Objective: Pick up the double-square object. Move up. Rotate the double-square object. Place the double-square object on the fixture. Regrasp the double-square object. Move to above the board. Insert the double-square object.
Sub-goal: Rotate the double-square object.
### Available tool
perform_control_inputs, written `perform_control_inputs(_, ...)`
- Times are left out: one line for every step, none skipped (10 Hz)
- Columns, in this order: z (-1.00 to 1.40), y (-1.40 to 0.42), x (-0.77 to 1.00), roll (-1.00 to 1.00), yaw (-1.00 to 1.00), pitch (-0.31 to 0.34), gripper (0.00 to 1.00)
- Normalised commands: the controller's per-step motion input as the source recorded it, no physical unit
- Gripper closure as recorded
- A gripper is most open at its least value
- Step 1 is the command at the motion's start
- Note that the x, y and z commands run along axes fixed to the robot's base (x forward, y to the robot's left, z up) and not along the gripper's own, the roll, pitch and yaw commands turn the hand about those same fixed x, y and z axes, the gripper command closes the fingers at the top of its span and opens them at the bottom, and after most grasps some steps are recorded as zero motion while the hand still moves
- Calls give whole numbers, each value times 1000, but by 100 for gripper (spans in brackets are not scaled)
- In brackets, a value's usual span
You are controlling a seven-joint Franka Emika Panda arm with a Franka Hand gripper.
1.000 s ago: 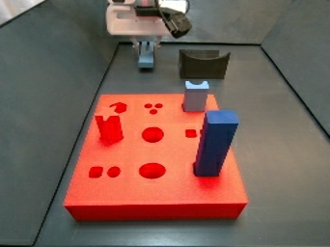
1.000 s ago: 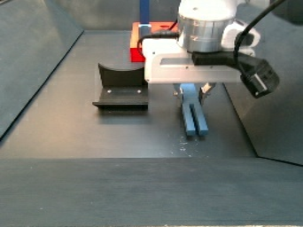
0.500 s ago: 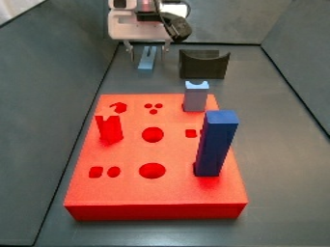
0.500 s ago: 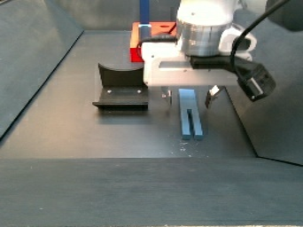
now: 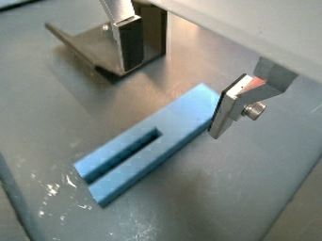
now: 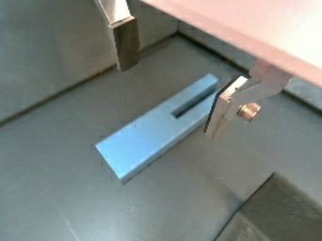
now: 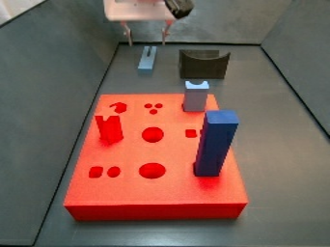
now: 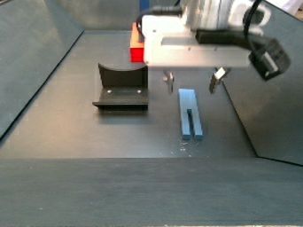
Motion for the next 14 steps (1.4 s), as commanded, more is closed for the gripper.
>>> perform_control_inputs(997,5,-24,91,-8,102,0)
perform_control_inputs(905,4,-26,102,-6,104,0)
perform_control_inputs(730,0,-25,122,-1,108,0)
perform_control_inputs(0,0,0,0,1000,0,0)
perform_control_inputs(-171,-5,-4,1,1000,1,0)
perform_control_inputs(-248,-3,-9,2,1000,2,0)
perform_control_inputs(-214,5,35,2,1000,1,0)
perform_control_inputs(-131,0,34,1,1000,0,0)
perform_control_inputs(-65,1,26,0,1000,1,0)
perform_control_inputs(-60,1,25,0,1000,1,0)
perform_control_inputs(-58,1,26,0,1000,1,0)
perform_control_inputs(-54,1,28,0,1000,1,0)
perform_control_inputs(-43,0,28,0,1000,0,0)
perform_control_inputs(-39,0,29,0,1000,0,0)
